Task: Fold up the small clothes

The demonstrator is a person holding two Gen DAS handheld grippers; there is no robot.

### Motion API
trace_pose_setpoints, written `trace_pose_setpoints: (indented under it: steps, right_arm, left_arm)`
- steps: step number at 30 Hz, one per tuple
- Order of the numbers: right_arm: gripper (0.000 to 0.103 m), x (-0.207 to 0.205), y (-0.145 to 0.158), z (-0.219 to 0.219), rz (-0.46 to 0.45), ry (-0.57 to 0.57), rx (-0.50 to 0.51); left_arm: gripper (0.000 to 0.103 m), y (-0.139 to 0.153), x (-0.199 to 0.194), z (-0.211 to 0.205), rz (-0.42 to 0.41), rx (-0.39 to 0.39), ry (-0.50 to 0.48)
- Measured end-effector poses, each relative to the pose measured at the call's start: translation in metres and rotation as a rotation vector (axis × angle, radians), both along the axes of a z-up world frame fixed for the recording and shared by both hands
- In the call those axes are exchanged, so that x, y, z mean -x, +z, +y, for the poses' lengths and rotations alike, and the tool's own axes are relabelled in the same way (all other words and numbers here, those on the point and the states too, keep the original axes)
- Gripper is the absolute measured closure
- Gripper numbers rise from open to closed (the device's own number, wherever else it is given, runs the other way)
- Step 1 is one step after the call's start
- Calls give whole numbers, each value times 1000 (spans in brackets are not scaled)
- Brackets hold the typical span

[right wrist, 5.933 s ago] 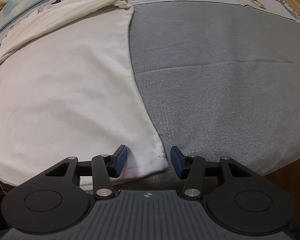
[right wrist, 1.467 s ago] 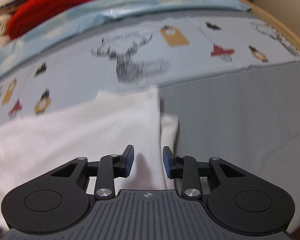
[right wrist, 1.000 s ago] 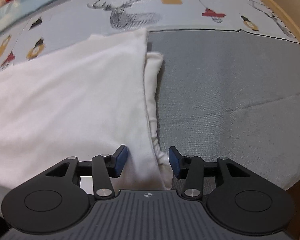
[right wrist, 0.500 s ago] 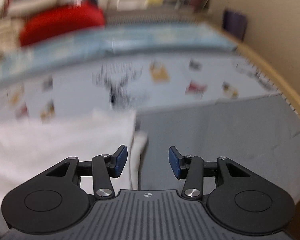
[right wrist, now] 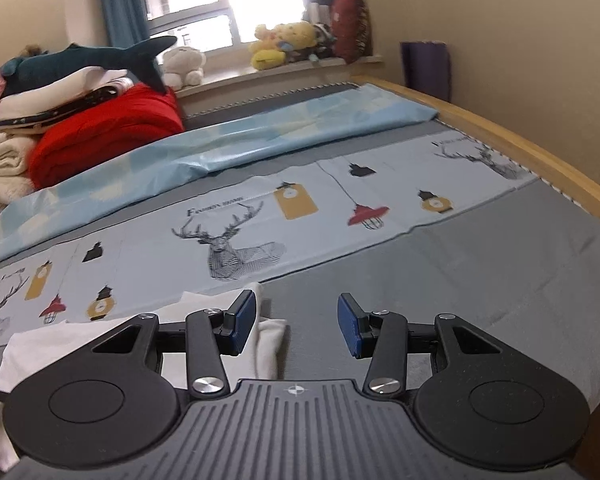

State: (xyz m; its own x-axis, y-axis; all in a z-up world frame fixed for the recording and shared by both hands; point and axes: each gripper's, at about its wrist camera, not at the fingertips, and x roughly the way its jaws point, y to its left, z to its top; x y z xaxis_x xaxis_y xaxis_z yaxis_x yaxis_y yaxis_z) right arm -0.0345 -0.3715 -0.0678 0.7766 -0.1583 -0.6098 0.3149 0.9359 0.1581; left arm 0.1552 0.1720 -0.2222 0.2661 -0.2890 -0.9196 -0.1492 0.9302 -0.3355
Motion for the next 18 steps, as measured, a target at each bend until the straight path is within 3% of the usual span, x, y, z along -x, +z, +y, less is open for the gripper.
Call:
trace_pose_setpoints:
  steps: [5,6,7,8,10,14,18]
  right_arm:
    - [56,2,-2,-5,-4,-5,-13]
    - [56,2,-3,-5,-3,-7,-13]
    - [56,2,-3,-5,-3,-10,-16]
    - [56,1,-3,-6,-1,-12,-19]
    - [56,-2,-4,-5,2,-14,-23]
    - [56,-7,-4,2,5,0,-19]
    - [56,-11,0,9,-18,-26,-33]
  left_arm:
    - [49,-2,-5,-16,-39,-31,-53]
    - [56,-2,-4,-20,-51,-45,-69]
    - [72,-2,-4,-24,-61,-56,-88]
    - [80,-2,-3,-26,-67,-57,-98]
    - [86,0,1,-29,-84,-74,-114]
    - [91,12,11,-26,-136,-96,-104]
    - [92,24,23,-8,-169,-187,-32]
